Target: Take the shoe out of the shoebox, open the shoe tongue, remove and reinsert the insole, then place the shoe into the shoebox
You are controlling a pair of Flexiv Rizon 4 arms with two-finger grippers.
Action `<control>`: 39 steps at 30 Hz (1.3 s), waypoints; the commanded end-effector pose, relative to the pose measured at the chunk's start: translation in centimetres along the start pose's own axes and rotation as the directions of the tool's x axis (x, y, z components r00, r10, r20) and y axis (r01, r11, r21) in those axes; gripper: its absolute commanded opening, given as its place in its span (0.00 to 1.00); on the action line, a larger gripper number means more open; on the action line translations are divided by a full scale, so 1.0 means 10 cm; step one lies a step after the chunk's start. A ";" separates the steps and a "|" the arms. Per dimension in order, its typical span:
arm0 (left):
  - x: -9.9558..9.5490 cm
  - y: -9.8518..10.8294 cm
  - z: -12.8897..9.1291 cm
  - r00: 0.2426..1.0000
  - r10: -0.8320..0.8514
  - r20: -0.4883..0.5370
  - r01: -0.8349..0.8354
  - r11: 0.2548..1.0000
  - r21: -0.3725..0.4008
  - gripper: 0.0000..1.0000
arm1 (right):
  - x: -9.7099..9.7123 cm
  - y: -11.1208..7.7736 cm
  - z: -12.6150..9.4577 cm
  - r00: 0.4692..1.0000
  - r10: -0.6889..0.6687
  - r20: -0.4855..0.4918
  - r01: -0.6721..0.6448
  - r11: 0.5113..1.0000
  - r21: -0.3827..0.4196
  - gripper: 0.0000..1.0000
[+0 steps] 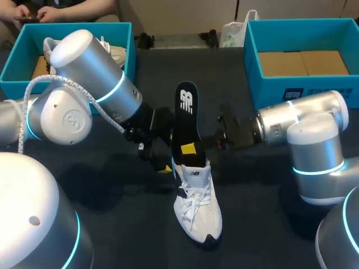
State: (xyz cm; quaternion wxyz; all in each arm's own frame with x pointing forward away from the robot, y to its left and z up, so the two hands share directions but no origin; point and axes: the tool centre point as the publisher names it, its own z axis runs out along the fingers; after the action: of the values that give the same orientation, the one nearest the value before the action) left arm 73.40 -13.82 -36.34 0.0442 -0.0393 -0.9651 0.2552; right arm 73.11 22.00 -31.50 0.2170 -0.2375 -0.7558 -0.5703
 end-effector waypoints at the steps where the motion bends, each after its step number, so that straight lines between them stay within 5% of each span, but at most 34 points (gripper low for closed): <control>1: 0.00 0.00 0.01 1.000 0.001 0.001 -0.001 1.000 0.000 1.00 | -0.08 0.05 0.03 1.000 0.007 -0.014 -0.007 1.000 0.001 0.40; 10: 0.00 0.00 0.01 1.000 0.001 0.001 -0.001 1.000 0.000 1.00 | -0.14 0.12 0.06 0.999 0.035 -0.019 -0.035 0.999 -0.007 0.26; 14: 0.00 0.00 0.01 1.000 0.001 0.001 -0.001 1.000 0.000 1.00 | -0.14 0.13 0.06 0.999 0.050 -0.014 -0.050 0.999 -0.013 0.00; 22: 0.00 0.00 0.01 1.000 0.001 0.001 -0.001 1.000 0.000 1.00 | -0.15 0.04 0.08 0.997 0.079 -0.014 -0.079 0.997 -0.011 0.00; 39: 0.00 0.00 0.01 1.000 0.001 0.001 -0.001 1.000 0.000 1.00 | -0.12 -0.52 0.14 0.984 0.167 -0.053 -0.166 0.986 0.034 0.00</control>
State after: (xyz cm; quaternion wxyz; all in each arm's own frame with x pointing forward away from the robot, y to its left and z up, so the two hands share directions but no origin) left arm 73.40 -13.82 -36.34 0.0442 -0.0393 -0.9651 0.2552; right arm 71.43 21.83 -35.92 0.2881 -0.2791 -0.7350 -0.5468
